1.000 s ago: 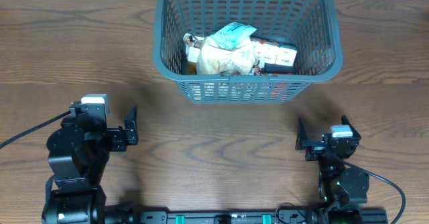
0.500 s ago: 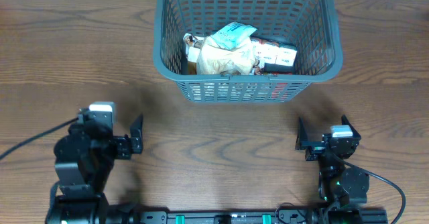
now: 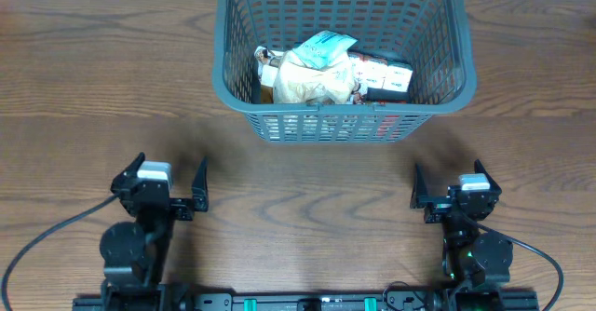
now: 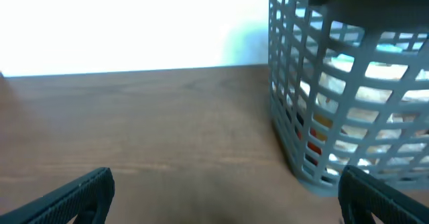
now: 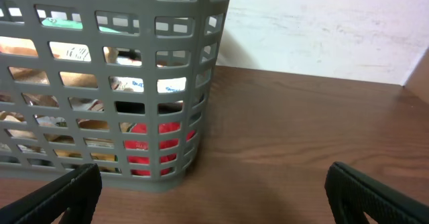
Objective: Pack container
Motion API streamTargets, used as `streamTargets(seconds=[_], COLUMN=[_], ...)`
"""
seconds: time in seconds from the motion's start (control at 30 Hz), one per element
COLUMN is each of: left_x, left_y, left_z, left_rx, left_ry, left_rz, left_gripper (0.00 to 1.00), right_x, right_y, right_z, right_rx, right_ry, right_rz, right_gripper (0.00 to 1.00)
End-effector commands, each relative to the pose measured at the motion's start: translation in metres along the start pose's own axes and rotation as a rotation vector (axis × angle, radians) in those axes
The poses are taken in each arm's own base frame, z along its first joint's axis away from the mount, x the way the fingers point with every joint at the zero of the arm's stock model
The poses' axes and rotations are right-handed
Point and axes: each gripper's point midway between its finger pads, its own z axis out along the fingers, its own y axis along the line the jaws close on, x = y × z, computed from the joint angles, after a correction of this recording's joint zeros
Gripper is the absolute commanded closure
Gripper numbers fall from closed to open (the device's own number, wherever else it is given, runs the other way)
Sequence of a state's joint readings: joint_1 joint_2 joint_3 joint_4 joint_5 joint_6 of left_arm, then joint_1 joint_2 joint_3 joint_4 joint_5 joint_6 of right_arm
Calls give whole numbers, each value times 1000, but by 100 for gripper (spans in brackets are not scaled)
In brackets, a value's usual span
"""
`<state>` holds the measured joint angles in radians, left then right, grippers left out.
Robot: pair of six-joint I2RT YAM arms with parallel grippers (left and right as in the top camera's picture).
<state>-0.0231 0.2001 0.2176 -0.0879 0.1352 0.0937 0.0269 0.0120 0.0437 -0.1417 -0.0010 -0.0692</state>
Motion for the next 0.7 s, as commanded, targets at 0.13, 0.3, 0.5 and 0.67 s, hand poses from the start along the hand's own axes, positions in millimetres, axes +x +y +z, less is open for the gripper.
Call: streamTargets(seconds=[0.13, 0.3, 0.5, 0.67], left_x=[7, 13, 23, 35], left_y=[4, 8, 12, 12], left_z=[2, 3, 3, 3], left_rx=[-56, -83, -107, -105], left_ry=[-90, -94, -102, -83], left_rz=[11, 10, 16, 13], left_gripper=[1, 1, 1, 1], right_x=[2, 2, 2, 2], right_y=[-1, -1, -1, -1], right_z=[0, 0, 0, 0], right_rx=[6, 6, 6, 6], right_ry=[1, 1, 1, 1], right_rz=[13, 13, 13, 13], right_gripper=[1, 1, 1, 1])
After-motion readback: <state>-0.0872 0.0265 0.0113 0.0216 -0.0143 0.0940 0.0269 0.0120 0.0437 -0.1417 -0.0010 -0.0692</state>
